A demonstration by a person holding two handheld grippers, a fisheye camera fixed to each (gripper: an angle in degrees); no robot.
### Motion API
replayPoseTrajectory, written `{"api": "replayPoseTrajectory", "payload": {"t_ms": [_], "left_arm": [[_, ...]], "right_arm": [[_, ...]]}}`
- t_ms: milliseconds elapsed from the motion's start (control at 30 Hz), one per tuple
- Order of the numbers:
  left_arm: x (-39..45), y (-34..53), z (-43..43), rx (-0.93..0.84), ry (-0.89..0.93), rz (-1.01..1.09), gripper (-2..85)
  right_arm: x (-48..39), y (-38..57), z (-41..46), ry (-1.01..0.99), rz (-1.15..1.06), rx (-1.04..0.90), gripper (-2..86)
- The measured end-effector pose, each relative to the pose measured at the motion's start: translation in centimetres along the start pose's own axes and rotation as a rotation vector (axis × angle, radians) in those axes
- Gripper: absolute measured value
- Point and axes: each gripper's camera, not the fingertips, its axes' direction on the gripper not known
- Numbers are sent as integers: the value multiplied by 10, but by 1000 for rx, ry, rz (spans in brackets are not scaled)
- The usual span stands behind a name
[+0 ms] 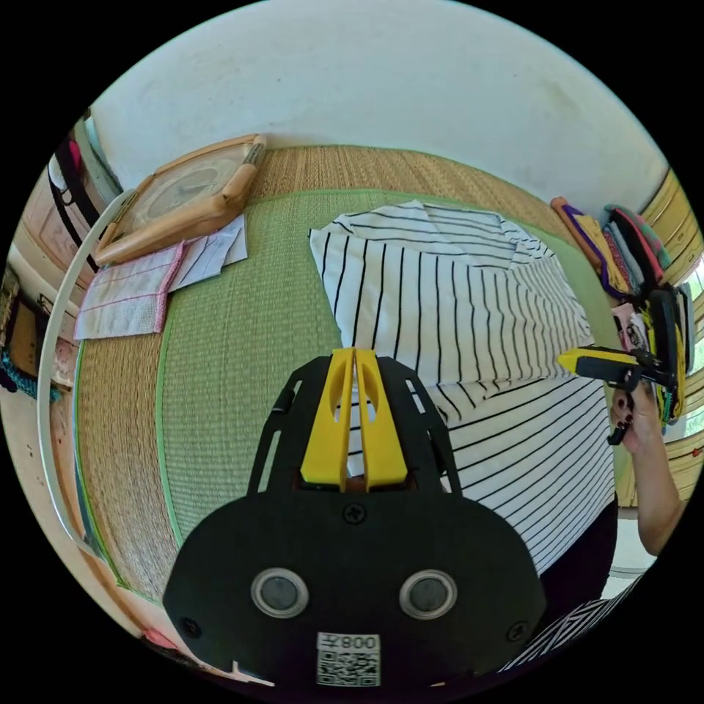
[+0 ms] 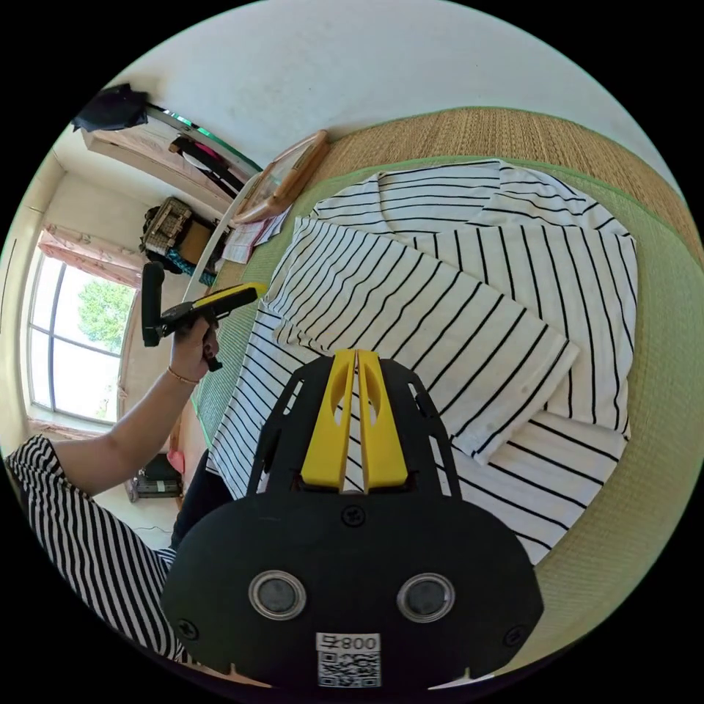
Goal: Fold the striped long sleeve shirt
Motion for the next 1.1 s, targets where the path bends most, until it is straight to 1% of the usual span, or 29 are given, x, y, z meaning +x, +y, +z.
{"api": "replayPoseTrajectory", "payload": {"t_ms": [100, 167, 300, 367, 467, 600, 700, 733, 767, 800, 867, 900, 967, 1100], "left_arm": [[6, -16, -8, -9, -46, 28, 1], [12, -29, -21, -25, -72, 42, 1], [18, -42, -41, 3, -78, 39, 1], [19, -52, -45, -21, -80, 28, 1], [16, -66, -56, -15, -62, -6, 2], [20, -80, -83, 65, -51, -29, 4], [33, -95, -101, 133, 49, -4, 11], [43, -104, -104, 150, 119, 20, 17], [55, -116, -104, 152, 190, 57, 24], [63, -123, -103, 150, 220, 78, 28], [100, -155, -97, 131, 329, 178, 46], [110, -163, -96, 129, 353, 206, 48], [154, -196, -92, 120, 405, 325, 57], [213, -241, -85, 89, 428, 482, 62]], "right_arm": [[15, 9, 22, 38, 20, -48, 1], [21, 17, 31, 25, 9, -51, 1], [40, 37, 31, 37, 21, 24, 1], [55, 45, 32, 37, 52, 46, 1], [81, 58, 42, -47, 100, 51, 2], [96, 72, 42, -41, 94, 70, 3], [110, 87, 32, -20, 106, 118, 8], [114, 90, 30, -18, 113, 128, 9], [122, 97, 26, -9, 132, 146, 13], [129, 104, 24, 6, 149, 157, 20], [138, 113, 23, 29, 174, 165, 35], [143, 119, 25, 45, 191, 162, 48], [150, 125, 28, 59, 207, 157, 54], [161, 132, 41, 63, 212, 151, 54]]}}
